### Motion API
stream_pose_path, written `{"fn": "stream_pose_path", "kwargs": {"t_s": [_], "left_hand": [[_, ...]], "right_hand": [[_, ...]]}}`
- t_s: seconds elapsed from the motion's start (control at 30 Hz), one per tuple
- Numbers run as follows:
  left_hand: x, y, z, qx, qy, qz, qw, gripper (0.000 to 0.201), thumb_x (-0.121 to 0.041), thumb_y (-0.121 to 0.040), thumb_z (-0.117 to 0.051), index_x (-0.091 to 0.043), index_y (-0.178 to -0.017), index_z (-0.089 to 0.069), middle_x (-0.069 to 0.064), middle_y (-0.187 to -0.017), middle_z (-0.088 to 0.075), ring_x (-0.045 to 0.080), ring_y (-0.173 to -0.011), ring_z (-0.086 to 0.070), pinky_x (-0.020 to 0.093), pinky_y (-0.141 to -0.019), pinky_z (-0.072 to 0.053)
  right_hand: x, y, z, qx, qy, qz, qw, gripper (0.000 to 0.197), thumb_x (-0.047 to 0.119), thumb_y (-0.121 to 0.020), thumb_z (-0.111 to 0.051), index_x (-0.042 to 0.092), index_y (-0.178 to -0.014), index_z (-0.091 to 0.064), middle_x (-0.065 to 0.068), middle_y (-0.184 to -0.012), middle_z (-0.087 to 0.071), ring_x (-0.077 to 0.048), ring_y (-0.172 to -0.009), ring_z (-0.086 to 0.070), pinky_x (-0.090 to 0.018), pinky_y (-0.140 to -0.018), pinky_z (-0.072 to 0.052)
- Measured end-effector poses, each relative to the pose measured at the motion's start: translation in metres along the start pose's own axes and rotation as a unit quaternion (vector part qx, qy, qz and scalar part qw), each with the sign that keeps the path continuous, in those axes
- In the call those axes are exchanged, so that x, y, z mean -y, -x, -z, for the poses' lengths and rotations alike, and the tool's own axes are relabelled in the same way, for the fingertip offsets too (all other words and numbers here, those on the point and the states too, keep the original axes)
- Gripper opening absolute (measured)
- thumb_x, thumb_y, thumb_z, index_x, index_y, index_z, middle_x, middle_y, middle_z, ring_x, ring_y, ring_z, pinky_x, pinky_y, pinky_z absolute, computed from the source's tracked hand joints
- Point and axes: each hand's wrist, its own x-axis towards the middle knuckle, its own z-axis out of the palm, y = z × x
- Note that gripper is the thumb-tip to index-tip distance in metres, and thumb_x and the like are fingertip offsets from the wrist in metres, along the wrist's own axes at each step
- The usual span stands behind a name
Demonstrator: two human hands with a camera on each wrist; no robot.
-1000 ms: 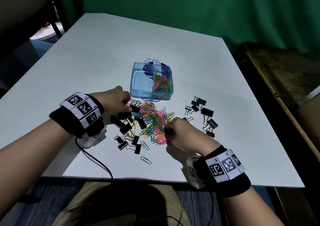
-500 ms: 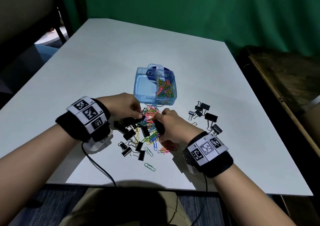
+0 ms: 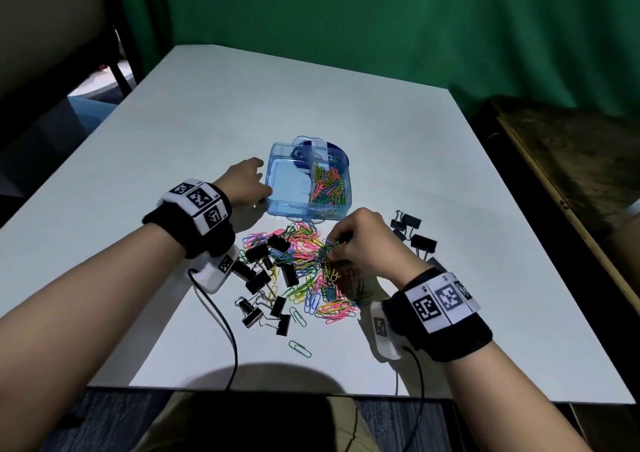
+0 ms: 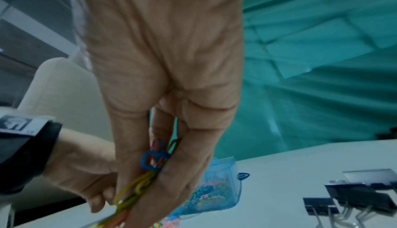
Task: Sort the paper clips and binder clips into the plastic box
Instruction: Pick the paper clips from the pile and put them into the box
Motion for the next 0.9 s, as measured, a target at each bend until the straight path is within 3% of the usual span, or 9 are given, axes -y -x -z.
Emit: {"fn": "stream_pose_path", "kwargs": {"t_s": [0.1, 0.13, 0.2, 0.27, 0.43, 0.53, 0.67, 0.8, 0.9], "left_hand": [[0.003, -0.001, 0.003, 0.016, 0.02, -0.022, 0.999, 0.065, -0.005, -0.085, -0.056, -0.015, -0.146, -0.033, 0.021, -0.12, -0.061, 0.033, -0.094, -0.061, 0.027, -0.072, -0.045], [0.004, -0.001, 0.004, 0.017, 0.014, -0.027, 0.999, 0.065, -0.005, -0.085, -0.056, -0.018, -0.145, -0.035, 0.021, -0.115, -0.063, 0.036, -0.091, -0.061, 0.029, -0.072, -0.046], [0.005, 0.001, 0.005, 0.013, 0.001, -0.031, 0.999, 0.065, -0.005, -0.085, -0.056, -0.019, -0.145, -0.035, 0.023, -0.122, -0.061, 0.042, -0.105, -0.059, 0.034, -0.081, -0.047], [0.005, 0.003, 0.004, 0.006, -0.004, -0.037, 0.999, 0.064, -0.006, -0.086, -0.056, -0.019, -0.146, -0.035, 0.022, -0.125, -0.06, 0.041, -0.104, -0.058, 0.033, -0.083, -0.046], [0.006, 0.003, 0.001, -0.002, -0.009, -0.04, 0.999, 0.063, -0.008, -0.087, -0.054, -0.02, -0.146, -0.035, 0.02, -0.127, -0.059, 0.034, -0.107, -0.058, 0.03, -0.088, -0.043], [0.006, 0.003, 0.001, -0.002, -0.002, -0.037, 0.999, 0.063, -0.008, -0.088, -0.053, -0.022, -0.146, -0.034, 0.02, -0.125, -0.06, 0.034, -0.109, -0.058, 0.03, -0.089, -0.042], [0.006, 0.004, 0.001, 0.0, 0.004, -0.035, 0.999, 0.062, -0.009, -0.088, -0.053, -0.023, -0.146, -0.035, 0.019, -0.126, -0.06, 0.033, -0.113, -0.056, 0.031, -0.091, -0.042], [0.006, 0.005, 0.001, 0.003, 0.006, -0.039, 0.999, 0.06, -0.008, -0.088, -0.053, -0.025, -0.144, -0.037, 0.02, -0.124, -0.061, 0.035, -0.111, -0.057, 0.03, -0.087, -0.043], [0.006, 0.005, 0.002, 0.006, 0.01, -0.035, 0.999, 0.061, -0.009, -0.088, -0.053, -0.025, -0.144, -0.036, 0.019, -0.124, -0.06, 0.034, -0.112, -0.057, 0.029, -0.087, -0.042]], "right_hand": [[0.001, -0.001, 0.014, -0.02, -0.115, -0.029, 0.993, 0.017, 0.004, -0.071, -0.08, 0.001, -0.086, -0.073, -0.002, -0.068, -0.064, -0.014, -0.06, -0.06, -0.014, -0.052, -0.048], [0.003, -0.004, 0.02, -0.034, -0.166, -0.037, 0.985, 0.016, 0.001, -0.071, -0.079, -0.001, -0.085, -0.072, -0.003, -0.065, -0.064, -0.015, -0.056, -0.062, -0.019, -0.054, -0.053], [0.006, -0.015, 0.031, -0.075, -0.222, -0.037, 0.971, 0.011, -0.002, -0.071, -0.078, 0.004, -0.078, -0.071, -0.009, -0.066, -0.066, -0.021, -0.057, -0.065, -0.033, -0.065, -0.06], [0.008, -0.033, 0.037, -0.132, -0.231, -0.033, 0.964, 0.016, -0.004, -0.071, -0.077, 0.01, -0.071, -0.069, -0.014, -0.07, -0.067, -0.028, -0.062, -0.067, -0.043, -0.071, -0.061], [0.01, -0.078, 0.025, -0.226, -0.156, -0.028, 0.961, 0.018, 0.001, -0.072, -0.075, 0.001, -0.089, -0.074, -0.019, -0.09, -0.072, -0.034, -0.083, -0.07, -0.044, -0.08, -0.058], [0.008, -0.086, 0.013, -0.196, -0.1, -0.015, 0.975, 0.021, 0.004, -0.08, -0.068, 0.002, -0.1, -0.073, -0.016, -0.104, -0.072, -0.029, -0.098, -0.066, -0.034, -0.089, -0.053], [0.006, -0.083, 0.011, -0.187, -0.053, 0.011, 0.981, 0.027, 0.002, -0.087, -0.054, 0.005, -0.109, -0.07, -0.015, -0.113, -0.07, -0.029, -0.107, -0.063, -0.037, -0.095, -0.05], [0.009, -0.081, 0.002, -0.092, 0.059, 0.034, 0.993, 0.031, 0.001, -0.081, -0.045, 0.009, -0.095, -0.072, -0.017, -0.104, -0.07, -0.036, -0.098, -0.062, -0.041, -0.086, -0.052], [0.01, -0.086, -0.006, 0.0, 0.118, 0.011, 0.993, 0.019, -0.001, -0.077, -0.043, 0.007, -0.074, -0.06, -0.016, -0.084, -0.063, -0.036, -0.085, -0.06, -0.034, -0.074, -0.047]]}}
